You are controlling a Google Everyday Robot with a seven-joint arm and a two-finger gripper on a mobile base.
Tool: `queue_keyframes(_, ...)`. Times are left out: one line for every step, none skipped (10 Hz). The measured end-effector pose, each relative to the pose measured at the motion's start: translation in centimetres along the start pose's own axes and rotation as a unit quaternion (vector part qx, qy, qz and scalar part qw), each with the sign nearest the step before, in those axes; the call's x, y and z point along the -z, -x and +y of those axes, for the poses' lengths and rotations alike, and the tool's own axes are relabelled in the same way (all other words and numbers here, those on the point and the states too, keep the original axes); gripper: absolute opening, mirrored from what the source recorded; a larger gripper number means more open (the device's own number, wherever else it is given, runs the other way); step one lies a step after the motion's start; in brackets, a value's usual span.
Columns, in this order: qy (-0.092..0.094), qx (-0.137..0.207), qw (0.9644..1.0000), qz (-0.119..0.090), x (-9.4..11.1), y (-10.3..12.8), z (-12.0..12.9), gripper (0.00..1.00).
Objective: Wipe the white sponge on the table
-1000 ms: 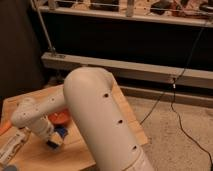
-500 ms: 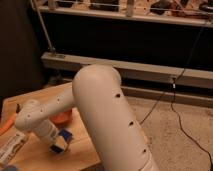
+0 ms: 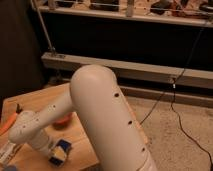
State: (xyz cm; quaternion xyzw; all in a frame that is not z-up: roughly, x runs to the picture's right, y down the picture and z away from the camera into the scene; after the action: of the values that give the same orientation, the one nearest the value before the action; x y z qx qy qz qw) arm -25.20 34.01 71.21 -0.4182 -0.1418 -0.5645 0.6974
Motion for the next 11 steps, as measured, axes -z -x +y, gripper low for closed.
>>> queue_keyframes(-0.002,0.006,1.0000,-0.003,-0.1,0.8,-0.2,0.37)
queue_keyframes(-0.004,0.013,0.9999,-0.006,-0.1,1.6,-0.5,0.37)
queue_keyframes(-0.008,0.020,0.9997,-0.008,0.0,2.3,-0.9,0.37)
queue_keyframes(-0.015,0.032,0.9993,-0.012,0.2,3.3,-1.6,0.37)
queue_keyframes(-0.022,0.049,0.9984,-0.015,0.5,4.5,-2.5,0.37)
queue_keyframes(-0.029,0.063,0.9974,-0.018,0.7,5.4,-3.2,0.37)
queue_keyframes(-0.034,0.073,0.9965,-0.020,0.9,6.1,-3.8,0.37)
queue_keyframes(-0.041,0.093,0.9946,-0.023,1.2,7.2,-5.0,0.37)
queue_keyframes(-0.047,0.105,0.9931,-0.025,1.4,7.9,-5.9,0.37)
queue_keyframes(-0.050,0.111,0.9922,-0.026,1.5,8.3,-6.4,0.37)
queue_keyframes(-0.058,0.122,0.9904,-0.027,1.6,8.8,-8.0,0.37)
